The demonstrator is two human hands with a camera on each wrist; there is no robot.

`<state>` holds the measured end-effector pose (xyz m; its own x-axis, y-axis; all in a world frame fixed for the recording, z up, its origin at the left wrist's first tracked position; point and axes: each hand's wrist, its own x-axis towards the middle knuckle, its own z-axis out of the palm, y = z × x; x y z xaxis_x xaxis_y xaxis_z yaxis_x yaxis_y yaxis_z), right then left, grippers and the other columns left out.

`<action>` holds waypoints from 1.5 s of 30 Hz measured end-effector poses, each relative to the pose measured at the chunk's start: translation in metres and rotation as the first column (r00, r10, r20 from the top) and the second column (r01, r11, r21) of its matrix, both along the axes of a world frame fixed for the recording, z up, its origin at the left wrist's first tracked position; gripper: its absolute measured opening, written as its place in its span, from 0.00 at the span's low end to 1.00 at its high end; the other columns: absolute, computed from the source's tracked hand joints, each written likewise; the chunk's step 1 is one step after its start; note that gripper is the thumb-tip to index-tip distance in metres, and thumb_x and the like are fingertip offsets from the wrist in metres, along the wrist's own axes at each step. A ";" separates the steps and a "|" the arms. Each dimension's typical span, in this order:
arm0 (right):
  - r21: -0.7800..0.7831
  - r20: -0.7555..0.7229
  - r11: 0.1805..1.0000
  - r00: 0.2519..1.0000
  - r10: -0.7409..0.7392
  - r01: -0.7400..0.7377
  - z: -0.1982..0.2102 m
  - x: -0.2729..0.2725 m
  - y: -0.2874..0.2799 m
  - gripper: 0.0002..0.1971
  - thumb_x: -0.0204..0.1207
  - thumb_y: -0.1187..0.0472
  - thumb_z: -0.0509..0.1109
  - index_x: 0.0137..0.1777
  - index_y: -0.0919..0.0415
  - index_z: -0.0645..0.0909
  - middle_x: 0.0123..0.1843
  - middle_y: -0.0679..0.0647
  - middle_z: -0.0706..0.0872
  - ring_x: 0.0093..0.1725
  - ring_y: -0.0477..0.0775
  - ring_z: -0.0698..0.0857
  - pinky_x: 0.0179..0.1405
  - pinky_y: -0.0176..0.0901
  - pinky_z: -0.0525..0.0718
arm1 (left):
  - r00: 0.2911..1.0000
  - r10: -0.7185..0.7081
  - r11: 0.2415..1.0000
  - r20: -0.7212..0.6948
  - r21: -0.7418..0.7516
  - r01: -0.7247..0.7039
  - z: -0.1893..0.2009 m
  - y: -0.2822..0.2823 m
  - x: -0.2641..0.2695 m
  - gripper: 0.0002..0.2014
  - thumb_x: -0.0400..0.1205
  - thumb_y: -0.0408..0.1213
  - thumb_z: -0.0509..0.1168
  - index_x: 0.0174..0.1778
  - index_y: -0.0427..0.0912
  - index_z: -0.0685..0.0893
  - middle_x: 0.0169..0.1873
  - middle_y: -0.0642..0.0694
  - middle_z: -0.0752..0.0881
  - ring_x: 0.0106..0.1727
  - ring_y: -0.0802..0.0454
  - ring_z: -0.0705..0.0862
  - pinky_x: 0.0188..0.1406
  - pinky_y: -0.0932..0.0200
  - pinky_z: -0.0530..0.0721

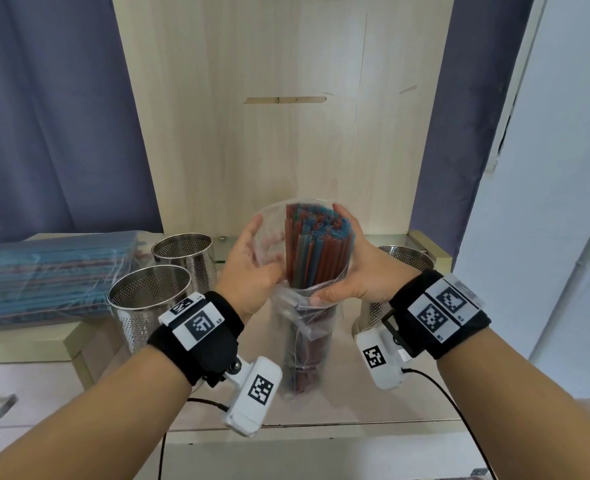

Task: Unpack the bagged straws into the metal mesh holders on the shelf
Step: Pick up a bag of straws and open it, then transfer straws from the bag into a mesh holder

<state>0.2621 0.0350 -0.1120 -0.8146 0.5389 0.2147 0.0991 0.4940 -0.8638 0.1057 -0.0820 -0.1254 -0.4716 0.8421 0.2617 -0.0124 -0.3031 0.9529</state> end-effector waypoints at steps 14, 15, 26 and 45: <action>-0.010 0.039 0.989 0.988 0.150 -0.150 0.001 0.001 0.006 0.43 0.59 0.78 0.83 0.75 0.62 0.71 0.63 0.57 0.87 0.63 0.51 0.87 0.61 0.45 0.85 | 0.775 -0.300 0.952 -0.555 -0.224 0.209 -0.017 0.009 -0.015 0.51 0.61 0.51 0.84 0.79 0.51 0.67 0.65 0.54 0.85 0.66 0.60 0.83 0.68 0.58 0.81; -0.006 0.079 0.984 0.981 0.177 -0.177 0.001 0.000 0.006 0.39 0.60 0.78 0.83 0.72 0.63 0.75 0.61 0.58 0.88 0.62 0.52 0.88 0.62 0.46 0.85 | 0.747 -0.284 0.956 -0.601 -0.239 0.171 -0.019 0.011 -0.015 0.50 0.59 0.56 0.84 0.77 0.54 0.70 0.62 0.57 0.86 0.64 0.62 0.84 0.68 0.55 0.82; 0.052 0.208 0.965 0.948 0.243 -0.258 0.004 -0.007 0.013 0.46 0.58 0.68 0.88 0.77 0.61 0.70 0.68 0.55 0.85 0.69 0.52 0.84 0.70 0.54 0.81 | 0.655 -0.069 0.997 -0.752 -0.030 0.071 -0.025 0.011 -0.015 0.68 0.48 0.53 0.89 0.82 0.41 0.60 0.68 0.59 0.79 0.70 0.67 0.77 0.71 0.65 0.75; 0.048 -0.301 0.986 0.943 -0.140 0.161 -0.010 -0.021 -0.016 0.43 0.59 0.46 0.87 0.71 0.52 0.69 0.64 0.48 0.85 0.63 0.43 0.86 0.65 0.49 0.85 | 0.581 0.079 0.992 -0.810 0.007 -0.125 -0.055 0.015 -0.026 0.66 0.50 0.71 0.80 0.83 0.54 0.57 0.75 0.57 0.70 0.74 0.63 0.71 0.72 0.64 0.71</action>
<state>0.2412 0.0195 -0.1218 -0.6192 0.6247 0.4757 -0.0771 0.5545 -0.8286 0.0798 -0.0670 -0.1802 -0.1686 0.8238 0.5413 0.7969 -0.2092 0.5667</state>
